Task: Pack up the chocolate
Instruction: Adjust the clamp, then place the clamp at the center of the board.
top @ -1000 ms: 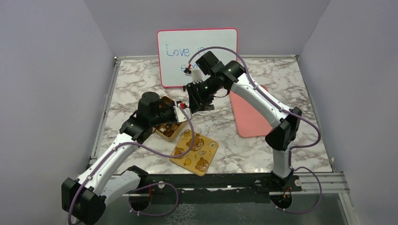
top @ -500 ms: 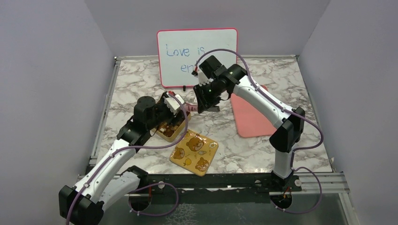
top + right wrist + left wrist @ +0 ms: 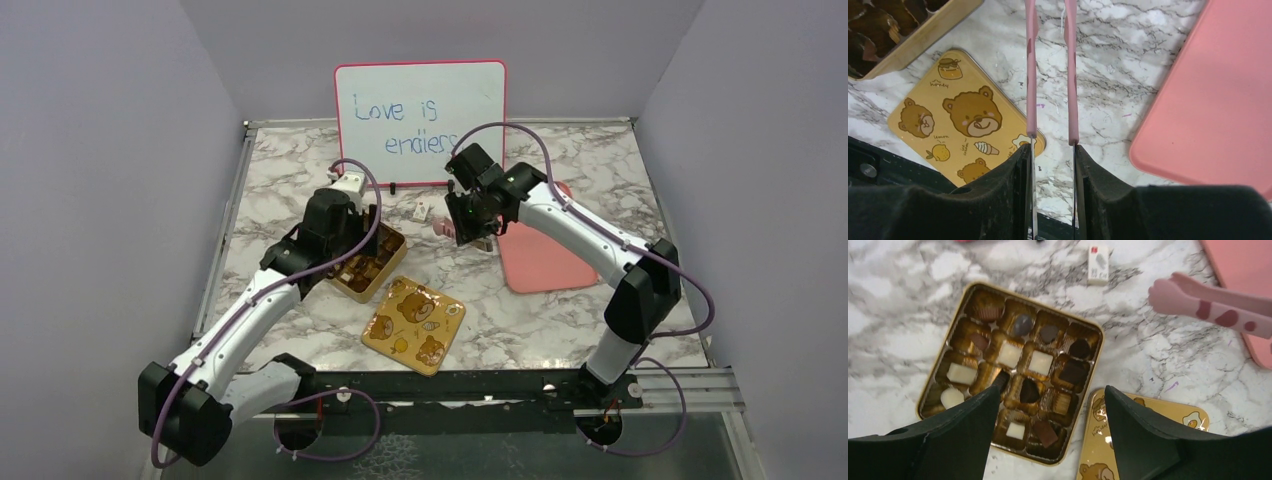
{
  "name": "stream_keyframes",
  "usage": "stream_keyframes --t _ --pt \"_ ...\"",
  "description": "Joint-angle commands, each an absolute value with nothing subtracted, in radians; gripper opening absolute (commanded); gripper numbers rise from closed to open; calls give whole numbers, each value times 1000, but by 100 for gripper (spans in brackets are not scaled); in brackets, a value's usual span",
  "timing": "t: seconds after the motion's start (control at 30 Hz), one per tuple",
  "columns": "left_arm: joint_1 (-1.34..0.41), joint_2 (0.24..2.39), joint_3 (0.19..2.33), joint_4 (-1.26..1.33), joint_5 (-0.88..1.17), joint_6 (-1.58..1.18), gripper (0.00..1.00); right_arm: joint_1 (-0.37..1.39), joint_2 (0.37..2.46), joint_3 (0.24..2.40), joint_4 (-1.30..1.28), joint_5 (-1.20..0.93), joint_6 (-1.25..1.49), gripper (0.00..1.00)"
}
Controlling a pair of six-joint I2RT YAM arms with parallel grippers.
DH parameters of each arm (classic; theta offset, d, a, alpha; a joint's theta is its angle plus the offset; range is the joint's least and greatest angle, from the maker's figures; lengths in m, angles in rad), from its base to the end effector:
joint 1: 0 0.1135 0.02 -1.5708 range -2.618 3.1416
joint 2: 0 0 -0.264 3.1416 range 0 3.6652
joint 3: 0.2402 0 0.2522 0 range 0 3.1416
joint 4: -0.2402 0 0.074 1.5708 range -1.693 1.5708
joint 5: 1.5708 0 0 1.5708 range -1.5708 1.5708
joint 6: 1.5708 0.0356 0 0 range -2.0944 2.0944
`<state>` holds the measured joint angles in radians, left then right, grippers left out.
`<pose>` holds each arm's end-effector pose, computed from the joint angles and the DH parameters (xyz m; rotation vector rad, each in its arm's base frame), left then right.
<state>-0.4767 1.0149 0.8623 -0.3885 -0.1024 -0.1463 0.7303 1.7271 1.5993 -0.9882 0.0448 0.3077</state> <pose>0.2022 -0.1003 0.3035 0.2879 2.1003 -0.2641 0.2691 0.2389 0.3041 -0.5553 2.6558 0.2586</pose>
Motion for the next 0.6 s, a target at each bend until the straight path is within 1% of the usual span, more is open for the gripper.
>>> stream_keyframes --t 0.0,0.1,0.17,0.23,0.37,0.47,0.57 --pt "-415 1083 897 -549 -141 -403 74 733 1717 1632 -934 99 285 39" --pt "-365 1118 882 -554 -89 -515 67 732 1765 1677 -1028 191 300 40" --pt "-357 1123 872 -539 -87 -543 67 732 1737 1624 -958 206 273 40" --pt "-348 1126 879 -555 -97 -542 67 732 1701 1546 -842 170 233 40" --pt "-297 1129 928 -676 -162 -614 66 732 1750 1577 -887 228 283 40" --pt "-262 1130 932 -744 -165 -673 66 730 1743 1466 -754 263 277 40" --pt "-231 1134 914 -789 -159 -747 61 727 1747 1387 -657 287 287 40"
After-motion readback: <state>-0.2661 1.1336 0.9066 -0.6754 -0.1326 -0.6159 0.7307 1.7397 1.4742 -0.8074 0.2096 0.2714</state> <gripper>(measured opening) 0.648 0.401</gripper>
